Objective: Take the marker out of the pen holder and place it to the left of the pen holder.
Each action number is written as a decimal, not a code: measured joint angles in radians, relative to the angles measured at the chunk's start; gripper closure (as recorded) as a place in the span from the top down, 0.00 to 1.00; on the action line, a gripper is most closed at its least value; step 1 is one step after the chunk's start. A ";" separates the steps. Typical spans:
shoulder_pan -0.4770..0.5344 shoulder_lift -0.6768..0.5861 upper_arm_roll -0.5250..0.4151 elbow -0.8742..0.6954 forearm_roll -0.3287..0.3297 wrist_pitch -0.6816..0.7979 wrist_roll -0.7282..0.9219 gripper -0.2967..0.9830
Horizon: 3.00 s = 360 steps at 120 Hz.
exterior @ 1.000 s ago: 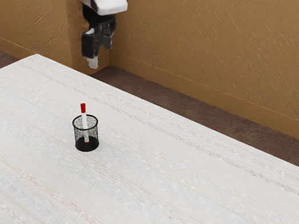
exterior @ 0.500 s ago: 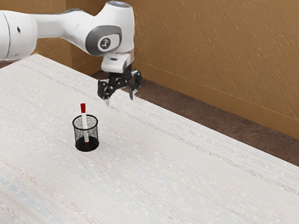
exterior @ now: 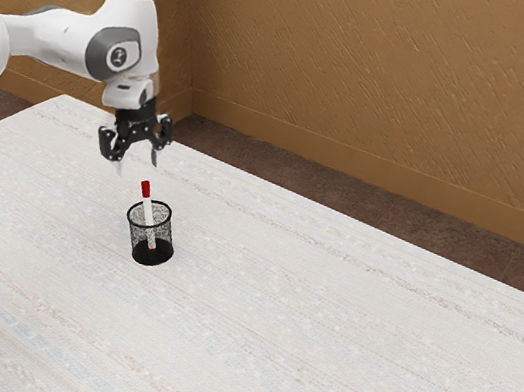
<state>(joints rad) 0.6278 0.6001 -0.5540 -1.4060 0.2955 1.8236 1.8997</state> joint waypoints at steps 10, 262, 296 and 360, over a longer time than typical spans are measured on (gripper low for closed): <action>-0.006 0.012 0.014 -0.002 -0.022 0.001 -0.018 0.63; 0.072 -0.035 0.036 0.085 -0.211 -0.063 -0.192 0.18; 0.099 0.095 0.265 0.132 -0.745 -0.081 -0.015 0.18; 0.104 0.204 0.324 0.129 -0.779 -0.116 0.217 0.18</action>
<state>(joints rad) 0.7323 0.8038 -0.2303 -1.2772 -0.4832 1.7079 2.1163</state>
